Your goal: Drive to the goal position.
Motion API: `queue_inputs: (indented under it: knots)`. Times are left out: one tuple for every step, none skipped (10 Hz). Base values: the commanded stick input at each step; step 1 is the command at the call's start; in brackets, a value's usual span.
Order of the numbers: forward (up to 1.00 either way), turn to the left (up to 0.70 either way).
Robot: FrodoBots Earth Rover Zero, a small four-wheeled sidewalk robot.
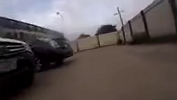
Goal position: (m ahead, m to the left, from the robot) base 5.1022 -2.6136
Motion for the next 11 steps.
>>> queue_inputs:
  knots:
    - [0.5, 0.0]
    - [0.5, 0.0]
    - [0.5, 0.0]
    - [0.5, 0.0]
    - [0.5, 0.0]
    - [0.5, 0.0]
    - [0.5, 0.0]
    - [0.5, 0.0]
    - [0.5, 0.0]
    - [0.5, 0.0]
    - [0.5, 0.0]
